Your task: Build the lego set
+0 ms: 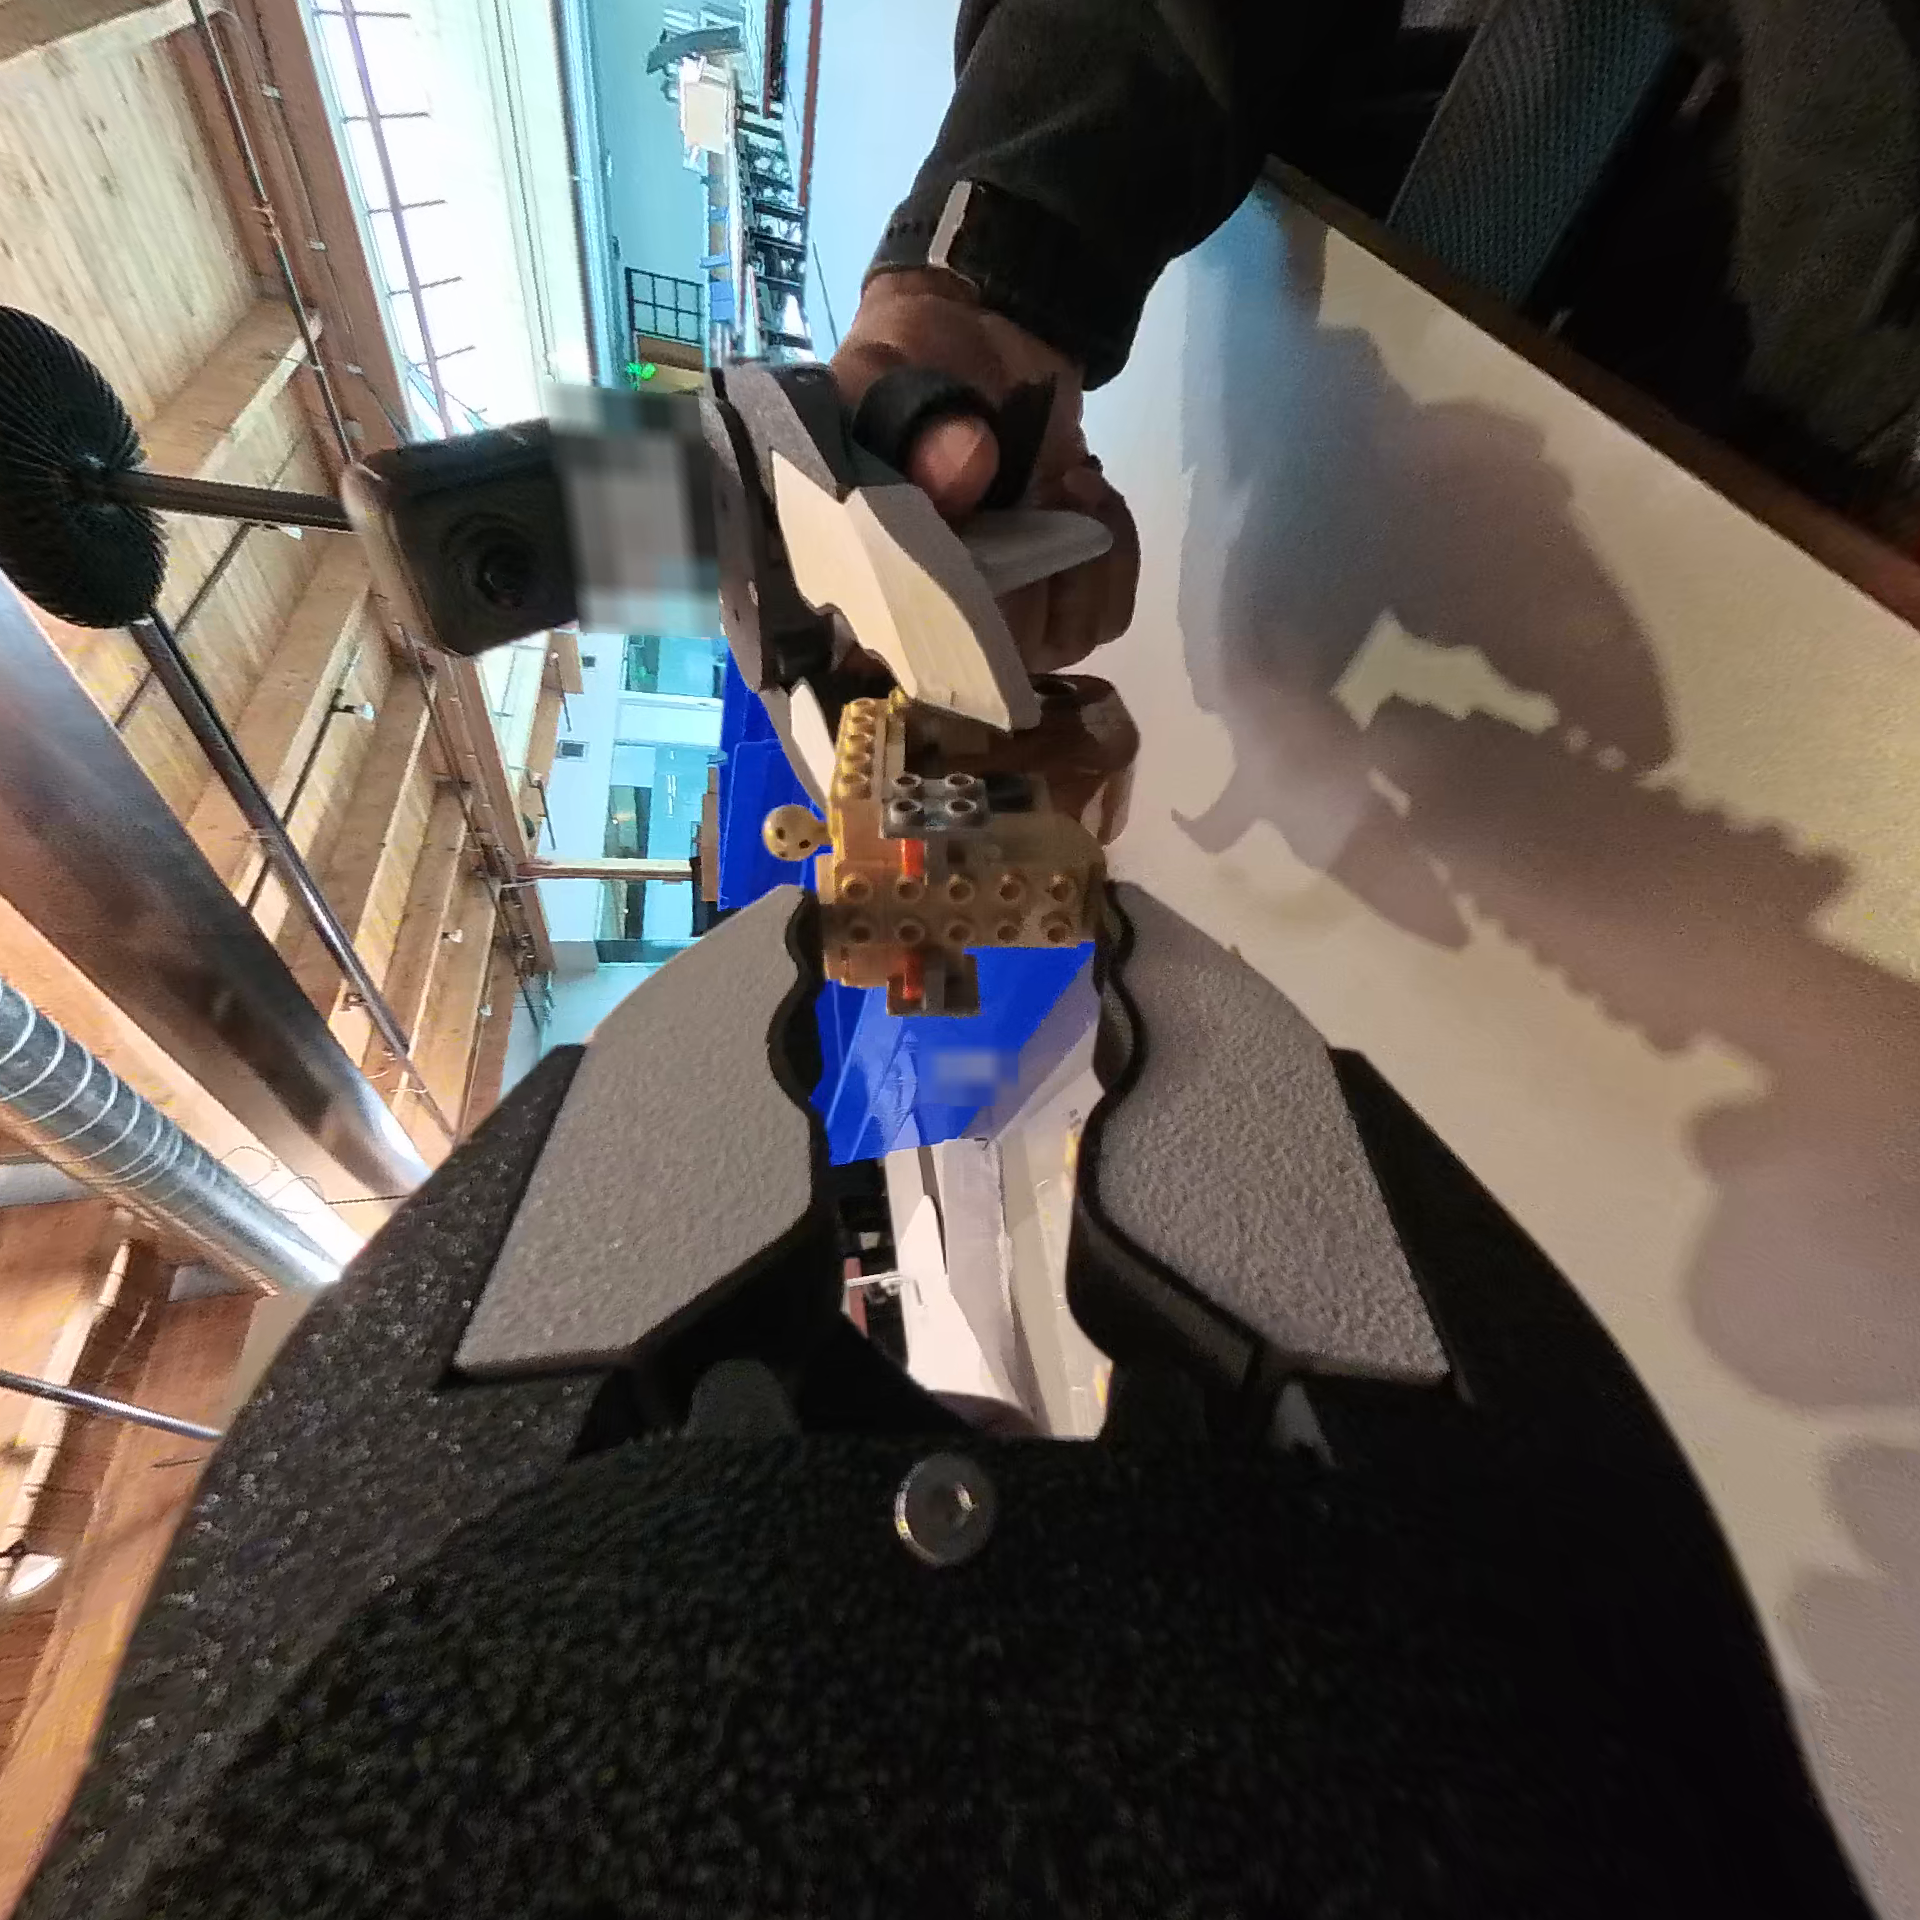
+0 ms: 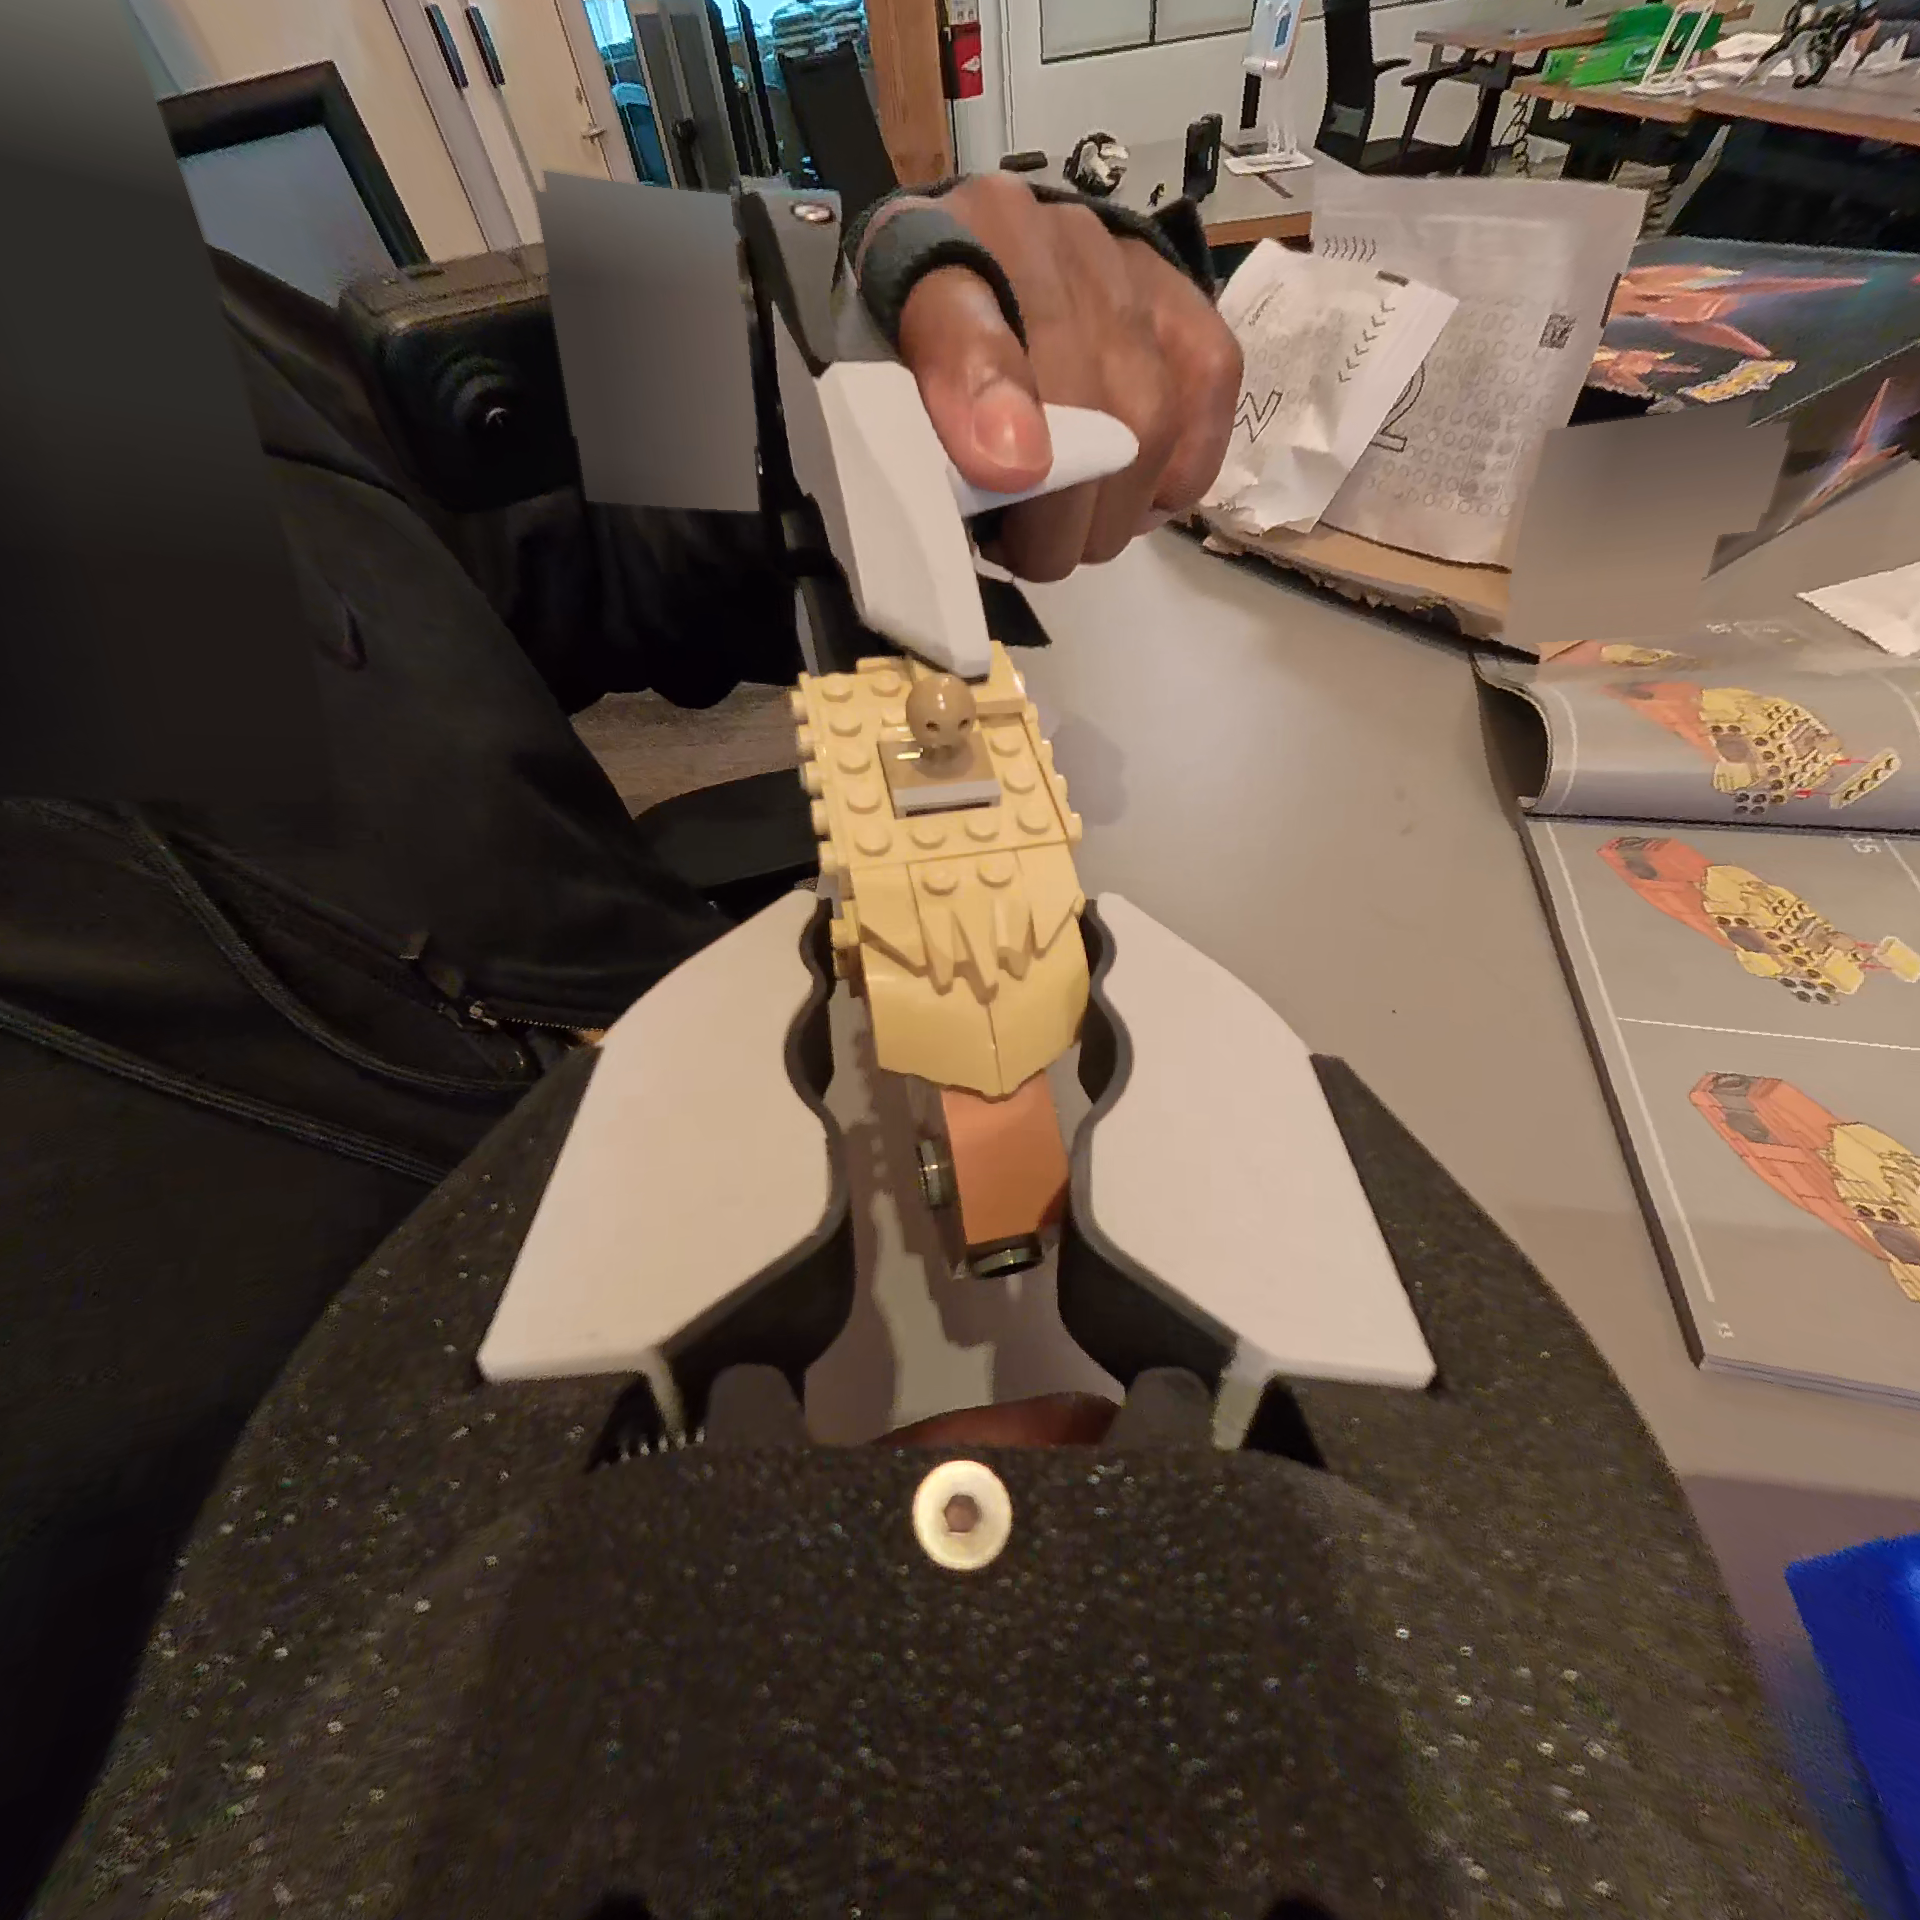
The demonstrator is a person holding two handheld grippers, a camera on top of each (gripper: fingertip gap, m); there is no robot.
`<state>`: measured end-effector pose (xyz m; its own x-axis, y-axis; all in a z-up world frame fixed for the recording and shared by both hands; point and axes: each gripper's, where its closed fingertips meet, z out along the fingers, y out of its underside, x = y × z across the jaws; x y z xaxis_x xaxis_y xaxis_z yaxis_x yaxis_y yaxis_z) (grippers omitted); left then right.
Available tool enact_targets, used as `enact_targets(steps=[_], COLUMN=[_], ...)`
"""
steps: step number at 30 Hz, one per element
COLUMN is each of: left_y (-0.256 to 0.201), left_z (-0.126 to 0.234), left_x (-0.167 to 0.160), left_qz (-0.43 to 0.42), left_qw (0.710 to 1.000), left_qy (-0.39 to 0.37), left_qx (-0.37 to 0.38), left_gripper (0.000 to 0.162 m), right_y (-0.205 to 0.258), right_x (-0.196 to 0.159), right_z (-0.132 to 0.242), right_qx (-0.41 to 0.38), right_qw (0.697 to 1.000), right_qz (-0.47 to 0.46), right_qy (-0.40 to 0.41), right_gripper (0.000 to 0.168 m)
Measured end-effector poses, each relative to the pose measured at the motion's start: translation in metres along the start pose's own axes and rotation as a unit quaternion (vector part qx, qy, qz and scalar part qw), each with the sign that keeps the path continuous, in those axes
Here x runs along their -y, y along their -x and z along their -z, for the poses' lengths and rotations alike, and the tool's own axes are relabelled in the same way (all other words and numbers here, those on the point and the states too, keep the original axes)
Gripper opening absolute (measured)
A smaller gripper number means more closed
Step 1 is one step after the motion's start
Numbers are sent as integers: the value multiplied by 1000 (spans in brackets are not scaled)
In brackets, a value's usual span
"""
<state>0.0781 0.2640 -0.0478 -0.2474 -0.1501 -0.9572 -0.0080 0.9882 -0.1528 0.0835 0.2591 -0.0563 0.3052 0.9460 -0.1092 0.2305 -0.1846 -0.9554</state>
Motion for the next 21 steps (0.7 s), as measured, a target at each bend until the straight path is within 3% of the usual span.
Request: enact_targets(steps=[21], left_y=[-5], left_z=[7], left_x=[4], left_qz=[-30], left_qw=[998], left_qy=[22], left_qx=[-57], left_gripper=[48], right_y=[2], right_x=[-2], right_z=[-5], right_qx=[-38], right_qw=[997], right_qz=[52], right_qy=[38], right_gripper=[44])
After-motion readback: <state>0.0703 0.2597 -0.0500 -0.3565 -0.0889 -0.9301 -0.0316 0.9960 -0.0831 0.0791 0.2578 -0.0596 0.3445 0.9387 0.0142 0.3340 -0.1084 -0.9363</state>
